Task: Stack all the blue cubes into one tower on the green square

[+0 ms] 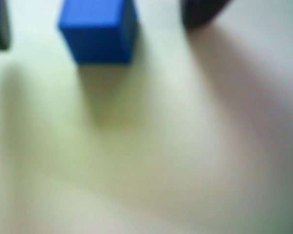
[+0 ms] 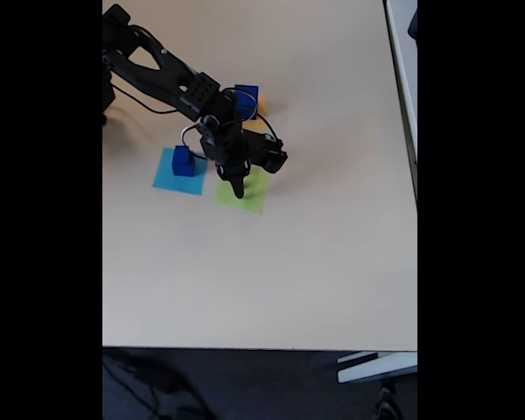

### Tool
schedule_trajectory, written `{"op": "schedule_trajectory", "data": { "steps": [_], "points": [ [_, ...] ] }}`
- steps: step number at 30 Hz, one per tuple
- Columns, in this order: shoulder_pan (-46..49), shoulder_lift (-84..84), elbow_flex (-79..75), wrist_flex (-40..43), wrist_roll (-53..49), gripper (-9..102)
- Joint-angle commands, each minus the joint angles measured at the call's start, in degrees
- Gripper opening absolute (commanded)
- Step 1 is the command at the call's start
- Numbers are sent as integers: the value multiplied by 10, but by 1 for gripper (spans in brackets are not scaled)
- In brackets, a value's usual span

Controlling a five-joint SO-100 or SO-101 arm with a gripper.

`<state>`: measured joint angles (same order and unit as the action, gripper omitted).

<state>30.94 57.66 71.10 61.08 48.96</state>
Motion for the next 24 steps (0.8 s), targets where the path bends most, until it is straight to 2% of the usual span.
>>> {"op": "schedule_trajectory", "data": {
  "steps": [1,9,24],
  "points": [
    [5,7,-32,-12,-6,15],
    [7,7,-32,-21,-14,4],
    [0,32,-33,-25,-24,1]
  ]
}}
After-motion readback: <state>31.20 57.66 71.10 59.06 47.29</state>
